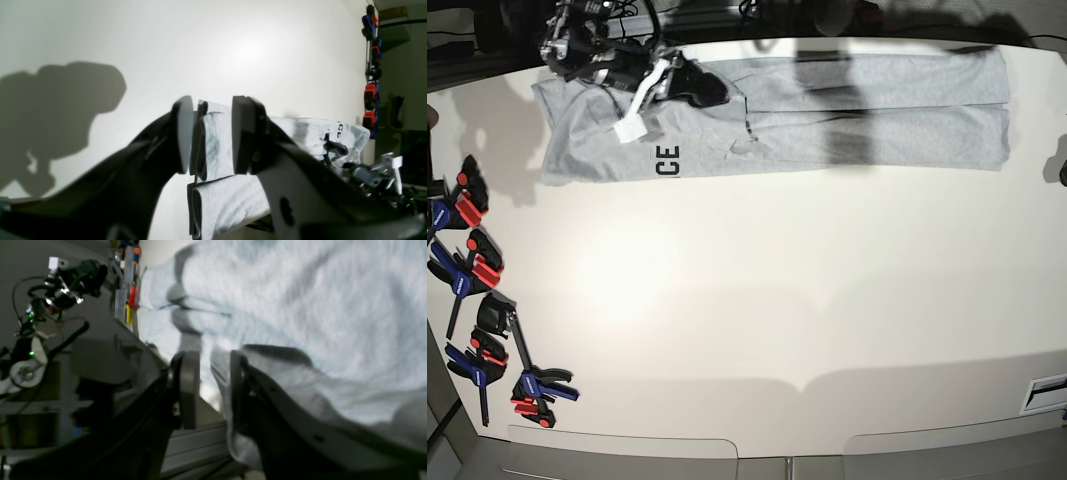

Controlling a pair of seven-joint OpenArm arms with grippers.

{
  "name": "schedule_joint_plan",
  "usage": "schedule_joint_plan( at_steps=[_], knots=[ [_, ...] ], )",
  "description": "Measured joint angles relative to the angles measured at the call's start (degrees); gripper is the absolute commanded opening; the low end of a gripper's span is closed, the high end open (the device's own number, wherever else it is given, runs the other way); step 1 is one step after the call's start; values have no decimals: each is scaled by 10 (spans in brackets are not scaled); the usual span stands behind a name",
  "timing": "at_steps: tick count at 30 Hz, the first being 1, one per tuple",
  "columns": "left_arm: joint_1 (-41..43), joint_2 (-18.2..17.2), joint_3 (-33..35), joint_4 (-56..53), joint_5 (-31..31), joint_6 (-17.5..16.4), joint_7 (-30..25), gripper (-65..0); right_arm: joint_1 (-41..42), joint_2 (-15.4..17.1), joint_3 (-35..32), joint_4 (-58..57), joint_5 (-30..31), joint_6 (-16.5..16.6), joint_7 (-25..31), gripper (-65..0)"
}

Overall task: Fold the T-shirt properly
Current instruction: 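Grasp the folded shirt end with the right gripper and fold it inward, then grasp the opposite shirt end with the left gripper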

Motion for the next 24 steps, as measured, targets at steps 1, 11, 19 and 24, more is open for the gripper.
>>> schedule_joint_plan(
  at_steps=[1, 11, 19, 24],
  knots=[
    [0, -4, 0, 0, 0, 0, 0, -457, 1, 4, 11, 15, 0, 0, 0, -503],
    [1, -21, 0, 0, 0, 0, -2, -347, 3, 3, 151, 133, 45, 2, 1, -503],
    [81, 43, -1, 1, 13, 0, -49, -318, 3, 1, 171, 133, -43, 2, 39, -503],
    [127, 90, -1, 0, 12, 0, -70, -280, 12, 1, 172, 133, -44, 2, 38, -503]
  ],
)
